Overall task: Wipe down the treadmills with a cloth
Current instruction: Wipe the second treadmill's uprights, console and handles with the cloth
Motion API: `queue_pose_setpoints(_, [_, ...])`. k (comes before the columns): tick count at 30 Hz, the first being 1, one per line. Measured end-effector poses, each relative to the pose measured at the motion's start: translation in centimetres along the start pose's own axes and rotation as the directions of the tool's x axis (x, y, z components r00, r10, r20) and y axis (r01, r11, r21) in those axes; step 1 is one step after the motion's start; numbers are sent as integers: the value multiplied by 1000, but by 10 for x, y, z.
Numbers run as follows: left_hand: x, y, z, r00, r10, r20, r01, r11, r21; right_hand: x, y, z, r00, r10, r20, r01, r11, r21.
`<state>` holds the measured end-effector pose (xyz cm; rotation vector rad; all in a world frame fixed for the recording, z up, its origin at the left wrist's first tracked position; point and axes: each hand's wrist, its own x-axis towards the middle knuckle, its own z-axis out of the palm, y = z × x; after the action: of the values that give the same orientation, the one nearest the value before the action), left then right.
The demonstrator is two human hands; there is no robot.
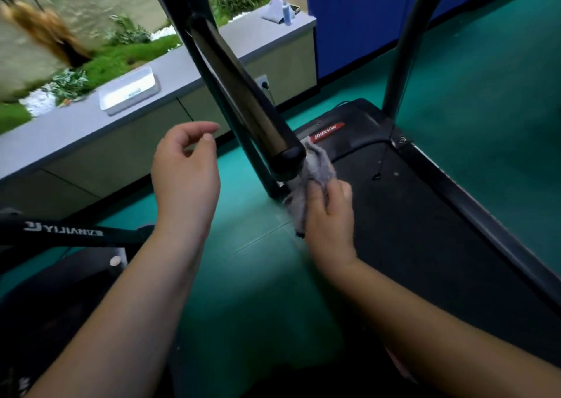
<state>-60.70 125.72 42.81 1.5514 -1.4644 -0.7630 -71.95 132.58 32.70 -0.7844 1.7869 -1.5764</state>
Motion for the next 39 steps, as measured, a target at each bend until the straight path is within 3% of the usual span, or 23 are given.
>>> queue_pose_setpoints(4, [-4, 26, 19, 997, 68, 48, -76, 979, 191, 54, -29, -30, 991, 76, 112, -89, 989, 114])
queue_pose_setpoints(10, [-8, 42, 49, 984, -61, 167, -29, 871, 490, 78, -39, -7, 926, -182, 332, 93, 959, 266])
queue_pose_setpoints(14, [-9, 48, 50, 986, -75, 149, -26, 811, 584, 100, -23, 3, 863, -42, 504, -127, 947, 296])
queue_pose_setpoints(16, [-9, 55, 50, 982, -109, 156, -5, 805, 593, 101, -17, 1, 896, 14, 443, -191, 914, 358])
queue_pose_setpoints(18, [-8, 60, 50, 983, -127, 132, 25, 807, 590, 92, -20, -4, 943, -62, 326, -95, 890, 446])
queue_pose_setpoints(21, [-8, 63, 54, 986, -142, 92, 58, 798, 600, 88, -31, 3, 899, -255, 356, 94, 907, 411])
queue_pose_setpoints(23, [-8, 64, 57, 985, -154, 79, 73, 784, 616, 108, -32, 21, 888, -228, 400, 98, 943, 318])
queue_pose_setpoints(26, [-7, 68, 63, 983, -171, 61, 92, 760, 643, 142, -28, 38, 855, -77, 513, -77, 959, 271])
queue_pose_setpoints(29, [-9, 71, 67, 986, -160, 40, 97, 756, 647, 148, -23, 34, 909, 61, 412, -252, 868, 428])
queue_pose_setpoints(32, [-11, 68, 70, 989, -146, 8, 109, 771, 627, 129, -25, 27, 939, -47, 342, -154, 831, 535])
queue_pose_setpoints(35, [-12, 67, 71, 989, -149, -16, 126, 765, 631, 120, -29, 34, 868, -314, 384, 107, 875, 472])
queue_pose_setpoints(39, [-10, 68, 72, 993, -120, -4, 97, 783, 614, 153, -31, 58, 839, -355, 414, 180, 897, 404])
